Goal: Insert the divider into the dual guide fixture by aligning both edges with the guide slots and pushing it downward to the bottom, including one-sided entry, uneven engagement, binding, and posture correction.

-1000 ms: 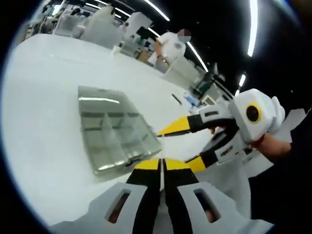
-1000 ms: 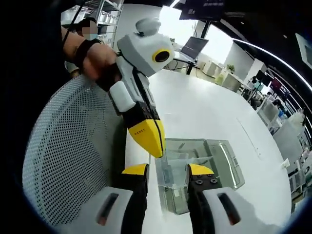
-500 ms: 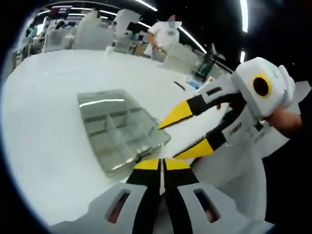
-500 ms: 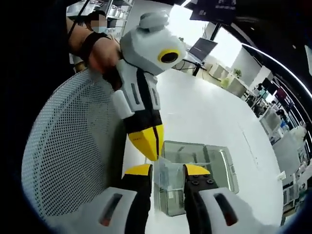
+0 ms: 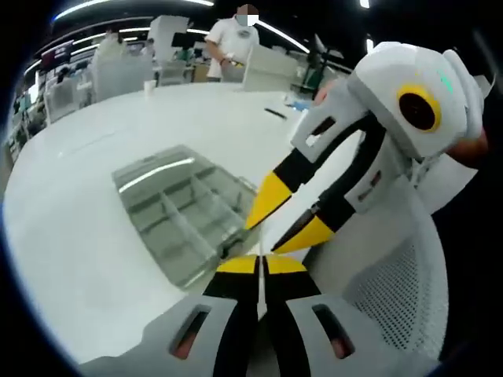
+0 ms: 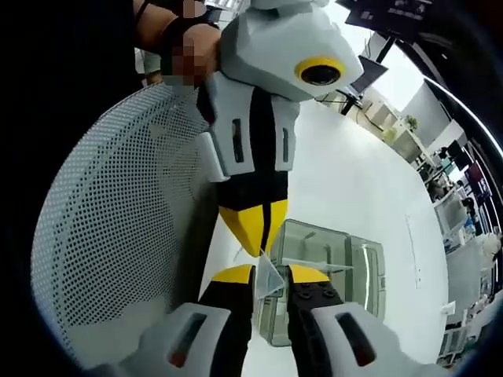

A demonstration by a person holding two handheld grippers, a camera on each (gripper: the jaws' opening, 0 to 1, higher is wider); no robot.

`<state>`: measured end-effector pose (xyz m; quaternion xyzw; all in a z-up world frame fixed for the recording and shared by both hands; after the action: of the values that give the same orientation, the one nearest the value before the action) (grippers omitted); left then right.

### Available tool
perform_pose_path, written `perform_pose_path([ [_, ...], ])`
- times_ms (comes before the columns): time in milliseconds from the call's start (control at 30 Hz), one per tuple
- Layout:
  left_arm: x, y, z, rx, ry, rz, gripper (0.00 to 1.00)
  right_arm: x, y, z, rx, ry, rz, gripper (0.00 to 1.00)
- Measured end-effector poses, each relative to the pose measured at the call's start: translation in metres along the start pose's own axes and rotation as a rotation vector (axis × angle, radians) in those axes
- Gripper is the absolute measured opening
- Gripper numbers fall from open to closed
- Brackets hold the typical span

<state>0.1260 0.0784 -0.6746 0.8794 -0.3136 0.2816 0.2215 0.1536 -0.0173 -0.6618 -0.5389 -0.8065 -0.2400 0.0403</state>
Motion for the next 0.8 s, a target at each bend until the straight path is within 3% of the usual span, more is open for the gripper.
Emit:
perform_pose_path([
  [133,0.0006,0.0022,-0.0006,0.035,0.007,0.095,0.0,-0.0008,0.0002,0.0015,-0.001,-0.02,-0.008,0.07],
  [467,0.0005,0.0022,0.0008,0.069,-0.011,0.178,0.0,-0.0037,-0.0019,0.0023,0.033,-0.041,0.023,0.0],
  [800,0.0047,0.0034,-0.0035,0.091,0.059,0.251,0.03,-0.0082,0.0021,-0.0065,0.066,0.004,0.077,0.0],
])
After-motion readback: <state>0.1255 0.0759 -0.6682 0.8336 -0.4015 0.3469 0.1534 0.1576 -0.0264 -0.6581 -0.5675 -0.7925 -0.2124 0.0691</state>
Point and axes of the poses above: the point that each gripper's makers call its tool centre point, and the gripper's own axes: z roughly forward along the fingers, y roughly to its right, x roughly out of its top, the point moved 8 cm from there along -z, roughly backward along the fingers, and after that the axes turned 12 degrees about -y, right-handed, at the moved point
